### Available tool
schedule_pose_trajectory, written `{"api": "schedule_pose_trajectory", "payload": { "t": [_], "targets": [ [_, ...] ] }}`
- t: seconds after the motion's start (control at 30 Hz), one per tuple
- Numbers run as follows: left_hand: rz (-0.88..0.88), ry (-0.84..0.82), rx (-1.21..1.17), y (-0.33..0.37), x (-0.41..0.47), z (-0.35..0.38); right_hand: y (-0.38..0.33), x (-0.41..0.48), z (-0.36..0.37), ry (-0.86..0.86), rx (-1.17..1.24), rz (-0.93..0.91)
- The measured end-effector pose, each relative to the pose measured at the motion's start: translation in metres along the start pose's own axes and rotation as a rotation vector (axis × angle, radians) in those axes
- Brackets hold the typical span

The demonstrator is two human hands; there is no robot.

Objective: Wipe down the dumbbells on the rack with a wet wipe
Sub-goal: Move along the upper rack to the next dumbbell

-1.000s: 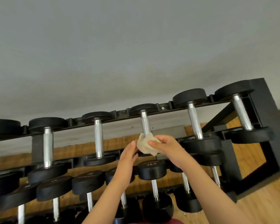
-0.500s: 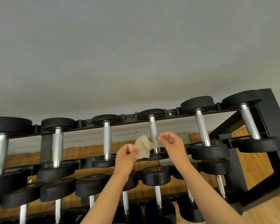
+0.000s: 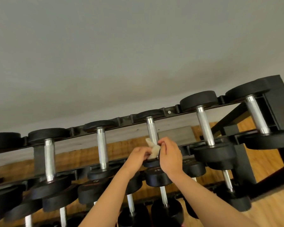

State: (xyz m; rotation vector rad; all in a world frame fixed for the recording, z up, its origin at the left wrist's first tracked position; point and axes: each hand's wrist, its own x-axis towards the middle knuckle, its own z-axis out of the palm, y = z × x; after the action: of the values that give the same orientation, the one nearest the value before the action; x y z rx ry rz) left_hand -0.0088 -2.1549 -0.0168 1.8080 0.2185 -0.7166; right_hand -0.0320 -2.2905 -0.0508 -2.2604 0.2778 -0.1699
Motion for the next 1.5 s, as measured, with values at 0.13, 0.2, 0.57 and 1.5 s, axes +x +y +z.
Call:
{"api": "schedule_pose_trajectory", "payload": {
  "t": [0.13, 0.2, 0.57, 1.5],
  "targets": [
    [0.075, 0.053, 0.168, -0.007, 0.005, -0.002, 0.001, -0.001, 0.001, 0.026, 0.000, -0.001],
    [0.044, 0.121, 0.133, -0.005, 0.006, 0.003, 0.001, -0.001, 0.001, 0.033, 0.020, -0.010],
    [-0.031, 0.187, 0.106, -0.006, 0.022, 0.025, 0.005, -0.001, 0.005, 0.043, 0.179, 0.043],
    [0.057, 0.210, 0.066, -0.009, 0.015, 0.014, 0.004, -0.001, 0.004, 0.031, 0.222, 0.075]
  ]
}}
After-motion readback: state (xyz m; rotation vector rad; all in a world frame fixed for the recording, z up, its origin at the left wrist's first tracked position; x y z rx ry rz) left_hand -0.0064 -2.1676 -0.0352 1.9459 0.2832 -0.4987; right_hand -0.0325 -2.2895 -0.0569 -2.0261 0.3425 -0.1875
